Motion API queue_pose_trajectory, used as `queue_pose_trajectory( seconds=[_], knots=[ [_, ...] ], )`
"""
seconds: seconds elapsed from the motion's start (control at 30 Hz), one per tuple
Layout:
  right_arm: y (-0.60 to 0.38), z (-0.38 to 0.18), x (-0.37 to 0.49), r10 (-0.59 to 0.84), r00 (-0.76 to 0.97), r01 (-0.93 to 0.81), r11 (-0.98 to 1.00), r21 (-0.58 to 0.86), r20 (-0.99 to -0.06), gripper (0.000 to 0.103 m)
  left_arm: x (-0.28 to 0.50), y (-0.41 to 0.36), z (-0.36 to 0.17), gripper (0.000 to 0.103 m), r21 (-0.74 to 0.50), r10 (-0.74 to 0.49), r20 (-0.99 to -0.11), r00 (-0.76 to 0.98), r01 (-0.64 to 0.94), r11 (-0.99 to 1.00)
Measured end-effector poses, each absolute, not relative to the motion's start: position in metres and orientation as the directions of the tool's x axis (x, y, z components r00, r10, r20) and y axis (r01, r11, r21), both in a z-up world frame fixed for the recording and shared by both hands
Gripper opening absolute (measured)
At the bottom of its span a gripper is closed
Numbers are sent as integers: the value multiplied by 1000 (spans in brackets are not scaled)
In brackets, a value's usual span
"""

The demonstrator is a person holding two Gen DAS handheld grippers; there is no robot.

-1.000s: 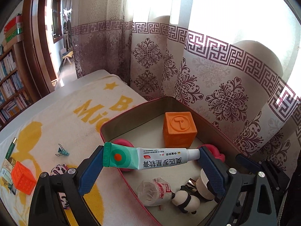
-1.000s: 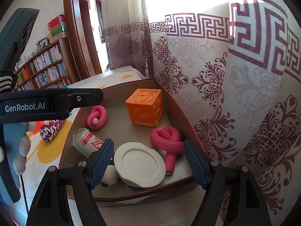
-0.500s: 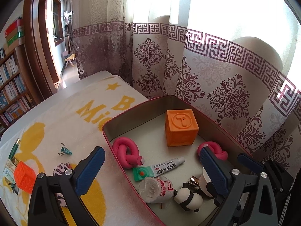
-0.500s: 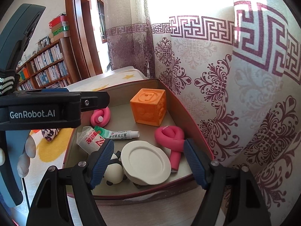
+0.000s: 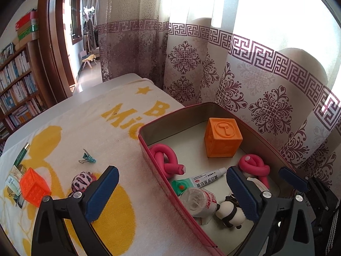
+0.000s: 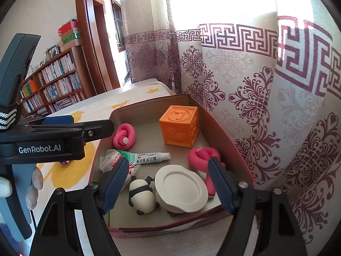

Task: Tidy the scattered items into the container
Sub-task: 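Open both tools to drop the tube and dish into the red box, then withdraw both tools from the red box back over the towel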

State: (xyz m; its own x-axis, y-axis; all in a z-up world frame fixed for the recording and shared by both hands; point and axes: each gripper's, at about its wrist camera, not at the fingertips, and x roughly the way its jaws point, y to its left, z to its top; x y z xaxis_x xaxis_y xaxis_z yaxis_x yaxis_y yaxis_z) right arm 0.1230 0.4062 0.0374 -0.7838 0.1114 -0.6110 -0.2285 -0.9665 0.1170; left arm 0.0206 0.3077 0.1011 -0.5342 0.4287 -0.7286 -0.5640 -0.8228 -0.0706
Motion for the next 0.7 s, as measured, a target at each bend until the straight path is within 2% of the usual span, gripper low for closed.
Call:
queue_pose_trajectory(
  seconds=[0.7],
  knots=[
    [329,49,88,-22,-804,-86,-985,153,-595,81,-7,168,87,102,-123,294,-738,-607,-308,-944]
  ],
)
